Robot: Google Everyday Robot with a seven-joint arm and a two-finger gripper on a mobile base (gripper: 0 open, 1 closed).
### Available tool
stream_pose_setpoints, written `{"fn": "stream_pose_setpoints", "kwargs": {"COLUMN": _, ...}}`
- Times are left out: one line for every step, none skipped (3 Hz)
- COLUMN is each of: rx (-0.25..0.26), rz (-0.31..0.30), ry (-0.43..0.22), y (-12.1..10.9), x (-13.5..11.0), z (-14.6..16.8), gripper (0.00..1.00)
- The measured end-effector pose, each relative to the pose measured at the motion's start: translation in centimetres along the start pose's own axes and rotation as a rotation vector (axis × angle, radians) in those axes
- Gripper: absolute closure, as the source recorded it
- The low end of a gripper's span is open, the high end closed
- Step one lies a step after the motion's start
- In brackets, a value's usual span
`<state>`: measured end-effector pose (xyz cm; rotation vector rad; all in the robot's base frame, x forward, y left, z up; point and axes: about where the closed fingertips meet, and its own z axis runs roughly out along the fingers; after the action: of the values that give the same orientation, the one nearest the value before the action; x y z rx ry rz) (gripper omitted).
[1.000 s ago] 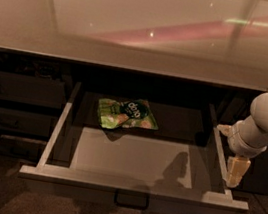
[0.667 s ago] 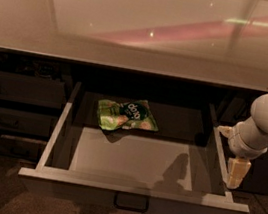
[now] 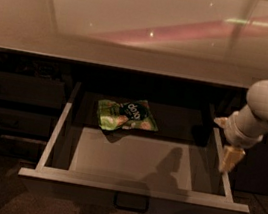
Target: Open top drawer
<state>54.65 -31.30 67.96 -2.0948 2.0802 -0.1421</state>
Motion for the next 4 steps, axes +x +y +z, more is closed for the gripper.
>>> {"fn": "stream_pose_setpoints", "kwargs": {"rx": 0.010, "rz": -0.031, "ry": 0.013, "y": -3.2, "x": -4.9, "z": -2.1, "gripper": 0.00}}
{"fn": "stream_pose_setpoints", "kwargs": {"rx": 0.010, "rz": -0.031, "ry": 0.013, "y": -3.2, "x": -4.9, "z": -2.1, "gripper": 0.00}}
{"fn": "stream_pose_setpoints", "kwargs": {"rx": 0.002, "rz": -0.046, "ry": -0.030, "y": -1.5, "x": -4.6, "z": -1.1, "gripper": 0.00}}
{"fn": "stream_pose_setpoints", "kwargs": {"rx": 0.019, "rz": -0.071, "ry": -0.166, "y": 1.4, "x": -5.3, "z": 0.1, "gripper": 0.00}}
